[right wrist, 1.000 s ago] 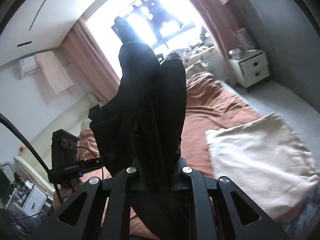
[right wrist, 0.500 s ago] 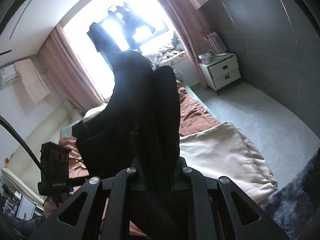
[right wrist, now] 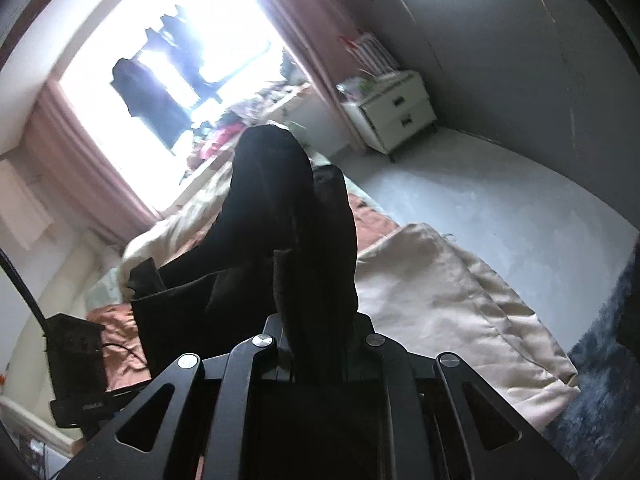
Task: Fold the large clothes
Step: 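Lift the folded trousers with both tools and carry them toward the cream blanket stack, then lower the trousers onto the cream blanket stack with both tools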
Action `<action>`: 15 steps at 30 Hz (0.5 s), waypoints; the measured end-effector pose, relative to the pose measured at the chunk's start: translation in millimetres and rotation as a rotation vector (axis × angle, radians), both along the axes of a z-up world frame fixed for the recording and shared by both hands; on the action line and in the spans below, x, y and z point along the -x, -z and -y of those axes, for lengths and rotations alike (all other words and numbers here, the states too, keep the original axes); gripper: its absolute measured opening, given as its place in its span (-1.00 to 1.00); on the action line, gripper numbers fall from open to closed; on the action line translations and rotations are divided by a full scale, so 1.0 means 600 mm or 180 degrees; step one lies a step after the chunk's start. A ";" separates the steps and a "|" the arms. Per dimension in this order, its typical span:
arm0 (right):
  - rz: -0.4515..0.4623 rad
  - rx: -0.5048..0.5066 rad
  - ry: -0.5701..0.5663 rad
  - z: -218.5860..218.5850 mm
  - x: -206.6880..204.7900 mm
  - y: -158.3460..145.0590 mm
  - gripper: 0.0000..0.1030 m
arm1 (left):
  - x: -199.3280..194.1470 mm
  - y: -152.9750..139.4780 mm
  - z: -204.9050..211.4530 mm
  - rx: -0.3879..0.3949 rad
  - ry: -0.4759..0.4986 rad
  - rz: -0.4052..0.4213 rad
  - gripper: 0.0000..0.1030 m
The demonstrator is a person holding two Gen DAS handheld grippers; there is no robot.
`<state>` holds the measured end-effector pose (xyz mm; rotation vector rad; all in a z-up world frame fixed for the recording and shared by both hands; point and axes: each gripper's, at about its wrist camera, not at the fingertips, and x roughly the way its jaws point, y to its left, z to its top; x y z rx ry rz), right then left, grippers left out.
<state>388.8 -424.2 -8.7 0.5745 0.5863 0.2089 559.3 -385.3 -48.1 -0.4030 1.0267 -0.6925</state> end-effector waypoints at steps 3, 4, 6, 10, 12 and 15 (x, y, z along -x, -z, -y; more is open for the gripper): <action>-0.0139 0.0020 0.0039 -0.025 -0.033 0.009 -0.77 | -0.018 0.022 0.004 -0.0085 -0.0029 -0.0081 -0.47; -0.0179 0.0025 0.0045 -0.032 -0.043 0.010 -0.77 | -0.033 0.034 0.003 -0.0104 -0.0042 -0.0111 -0.47; -0.0290 0.0058 0.0055 -0.050 -0.067 0.015 -0.76 | -0.047 0.053 0.000 -0.0124 -0.0065 -0.0174 -0.46; -0.0474 0.0136 0.0094 -0.070 -0.109 0.005 -0.74 | -0.076 0.090 -0.013 -0.0113 -0.0100 -0.0329 -0.42; -0.0568 0.0026 0.0205 -0.068 -0.120 0.002 -0.66 | -0.088 0.112 -0.019 -0.0116 -0.0144 -0.0429 -0.31; -0.0492 -0.0249 0.0391 -0.045 -0.121 -0.009 -0.48 | -0.099 0.138 -0.029 -0.0121 -0.0194 -0.0592 -0.18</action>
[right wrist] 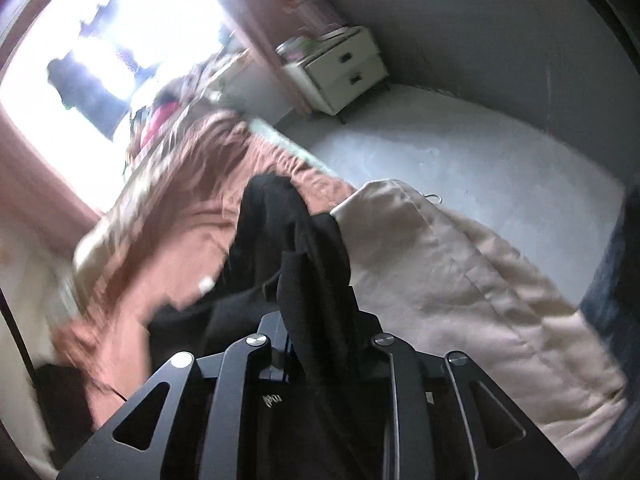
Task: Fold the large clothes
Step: 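Lower the trousers onto the cream blanket stack with both tools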
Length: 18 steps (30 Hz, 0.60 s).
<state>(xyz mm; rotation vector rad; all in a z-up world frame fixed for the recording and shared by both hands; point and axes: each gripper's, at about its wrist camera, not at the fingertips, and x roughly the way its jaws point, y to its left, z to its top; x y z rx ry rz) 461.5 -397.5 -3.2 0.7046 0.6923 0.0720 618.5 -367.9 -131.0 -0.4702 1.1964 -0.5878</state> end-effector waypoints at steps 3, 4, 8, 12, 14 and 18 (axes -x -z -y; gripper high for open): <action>0.0191 0.0083 0.0182 0.010 0.038 -0.028 0.45 | 0.011 -0.004 -0.001 0.0055 0.0067 0.0006 0.13; 0.0265 0.0030 0.0203 0.015 0.053 -0.038 0.57 | 0.015 -0.007 0.000 0.0042 0.0086 0.0032 0.21; 0.0281 0.0071 0.0271 0.030 0.127 -0.079 0.57 | 0.035 -0.013 0.002 0.0027 0.0115 0.0080 0.30; 0.0350 0.0312 0.0511 0.037 0.247 -0.094 0.57 | 0.080 -0.008 0.005 -0.0044 0.0184 0.0144 0.30; 0.0324 0.0289 0.0597 0.044 0.298 -0.086 0.57 | 0.100 -0.003 0.010 -0.0043 0.0230 0.0145 0.30; 0.0174 0.0139 0.0767 0.063 0.371 -0.055 0.57 | 0.090 0.021 0.005 -0.0042 0.0289 0.0173 0.06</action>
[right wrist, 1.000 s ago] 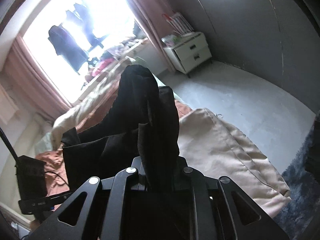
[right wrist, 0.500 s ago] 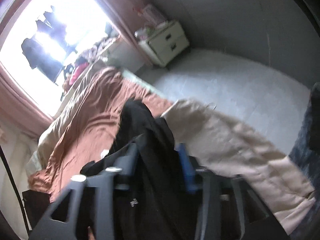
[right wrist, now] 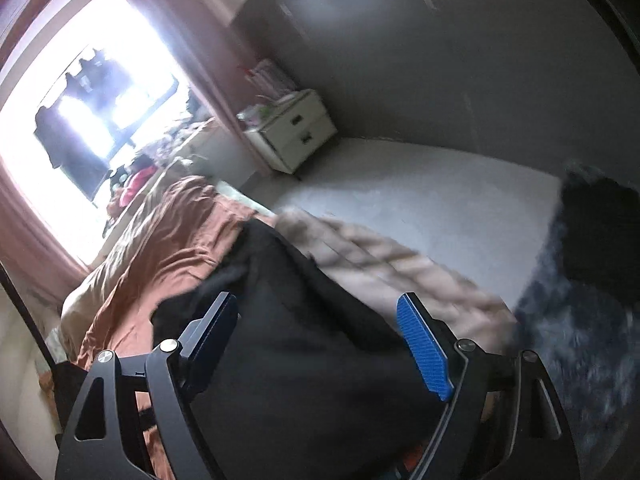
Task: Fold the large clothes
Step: 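Lower the trousers onto the cream blanket stack with both tools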
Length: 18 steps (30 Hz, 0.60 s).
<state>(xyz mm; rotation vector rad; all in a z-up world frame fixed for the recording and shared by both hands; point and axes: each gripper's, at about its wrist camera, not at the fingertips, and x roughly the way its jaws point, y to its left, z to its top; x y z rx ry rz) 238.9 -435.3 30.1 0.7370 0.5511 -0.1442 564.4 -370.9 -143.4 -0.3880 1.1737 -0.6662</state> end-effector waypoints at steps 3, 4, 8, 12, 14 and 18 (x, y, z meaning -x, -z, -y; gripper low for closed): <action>-0.0034 -0.0105 0.0098 -0.002 0.053 0.016 0.57 | 0.011 -0.003 0.002 0.0021 0.0061 0.0004 -0.28; -0.0025 -0.0133 0.0118 -0.010 0.067 0.018 0.57 | 0.020 -0.007 -0.002 0.0063 0.0090 -0.0018 -0.29; 0.0019 -0.0494 0.0082 -0.030 0.103 0.047 0.57 | 0.039 -0.007 0.015 0.0139 0.0228 -0.0058 -0.29; 0.0068 -0.0886 -0.0030 -0.039 0.114 0.082 0.34 | 0.042 0.001 0.033 0.0109 0.0264 -0.0071 -0.29; 0.0088 -0.1019 -0.0039 -0.038 0.112 0.089 -0.06 | 0.038 0.000 0.038 0.0110 0.0253 -0.0066 -0.29; 0.0222 -0.1144 0.0022 -0.029 0.120 0.080 -0.38 | 0.032 -0.005 0.046 0.0072 0.0257 -0.0012 -0.30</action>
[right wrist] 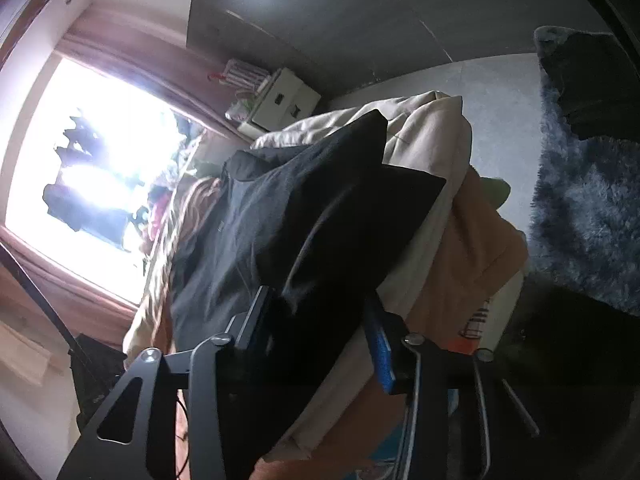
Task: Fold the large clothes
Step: 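Lower the trousers onto the cream blanket stack with both tools, then open both tools to release the trousers on the stack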
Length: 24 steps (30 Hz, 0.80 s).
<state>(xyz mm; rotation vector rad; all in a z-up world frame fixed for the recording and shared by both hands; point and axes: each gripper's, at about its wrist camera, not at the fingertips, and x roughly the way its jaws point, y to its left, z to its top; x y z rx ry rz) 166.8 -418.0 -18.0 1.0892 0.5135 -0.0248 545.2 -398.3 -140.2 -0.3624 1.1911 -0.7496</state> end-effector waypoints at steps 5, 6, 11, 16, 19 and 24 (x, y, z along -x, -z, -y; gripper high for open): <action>0.0055 -0.0051 -0.0004 0.020 -0.019 -0.024 -0.52 | -0.014 0.001 0.008 -0.0002 -0.0041 0.0000 -0.31; 0.0052 -0.0049 0.0004 0.025 -0.025 -0.026 -0.52 | -0.018 0.001 0.012 -0.0006 -0.0048 0.0004 -0.31; 0.0008 -0.0065 0.0022 0.038 -0.009 -0.032 -0.52 | -0.014 -0.021 0.006 -0.0036 -0.0086 0.0047 -0.31; -0.0099 0.0433 0.0025 -0.010 0.024 -0.071 -0.48 | 0.029 -0.059 -0.020 -0.0199 0.0008 0.0301 -0.30; -0.0099 0.0716 0.0021 -0.048 0.049 -0.106 0.17 | 0.059 -0.083 -0.051 -0.0275 0.0014 0.0463 -0.30; -0.0067 0.0954 -0.0037 -0.116 0.078 -0.142 0.60 | 0.100 -0.110 -0.103 -0.0321 0.0055 0.0547 -0.06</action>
